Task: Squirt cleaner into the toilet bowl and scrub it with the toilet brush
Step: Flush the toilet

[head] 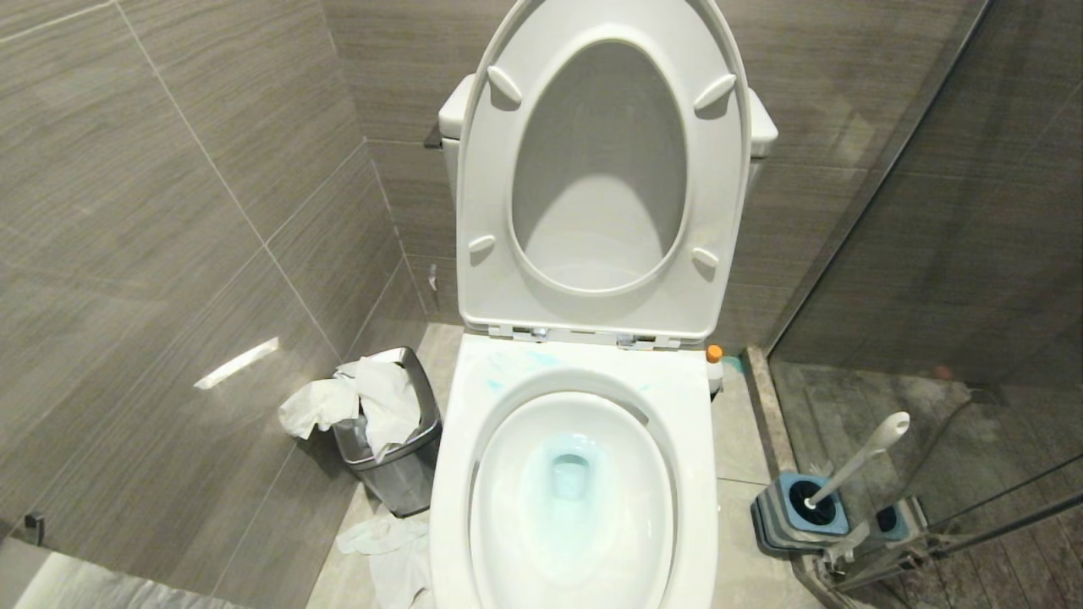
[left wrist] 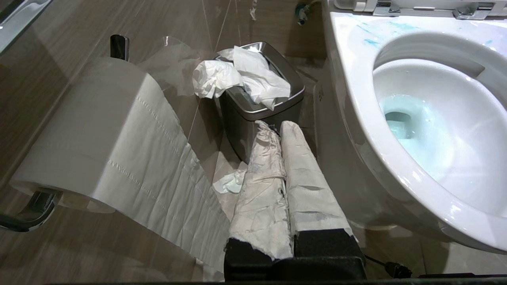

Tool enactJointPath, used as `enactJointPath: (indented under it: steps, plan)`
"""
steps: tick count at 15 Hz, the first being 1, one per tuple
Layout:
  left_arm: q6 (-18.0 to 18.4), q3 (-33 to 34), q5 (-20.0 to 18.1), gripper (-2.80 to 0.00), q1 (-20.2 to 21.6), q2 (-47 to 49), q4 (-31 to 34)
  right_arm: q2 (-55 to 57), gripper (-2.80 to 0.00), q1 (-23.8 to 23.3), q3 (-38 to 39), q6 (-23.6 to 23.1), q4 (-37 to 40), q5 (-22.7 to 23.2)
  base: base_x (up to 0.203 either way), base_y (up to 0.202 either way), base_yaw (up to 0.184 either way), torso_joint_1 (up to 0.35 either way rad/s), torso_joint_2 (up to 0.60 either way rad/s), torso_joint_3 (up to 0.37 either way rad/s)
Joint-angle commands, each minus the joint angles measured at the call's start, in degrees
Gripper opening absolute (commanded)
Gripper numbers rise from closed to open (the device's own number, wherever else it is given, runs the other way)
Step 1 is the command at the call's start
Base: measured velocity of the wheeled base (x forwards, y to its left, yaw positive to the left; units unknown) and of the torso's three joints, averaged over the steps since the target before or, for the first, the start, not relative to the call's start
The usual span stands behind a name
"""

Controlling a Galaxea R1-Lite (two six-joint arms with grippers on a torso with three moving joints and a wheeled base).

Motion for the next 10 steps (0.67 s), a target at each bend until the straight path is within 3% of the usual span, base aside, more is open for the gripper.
enactJointPath:
  steps: [1,7,10]
  plan:
    - [0.0,0.0,0.0,-2.80,0.0,0.1,0.0,-10.7,-2.80,0.0,-6.3,0.0,16.8,0.2,0.000,0.000,0.000,0.000,0.00,0.000]
    - [0.0,0.1,0.0,-2.80,0.0,0.1,0.0,-22.4,-2.80,1.1,-18.5,0.0,39.8,0.7,0.000,0.000,0.000,0.000,0.00,0.000]
    - [0.0,0.0,0.0,-2.80,0.0,0.1,0.0,-27.9,-2.80,1.5,-19.2,0.0,46.2,0.8,0.000,0.000,0.000,0.000,0.00,0.000]
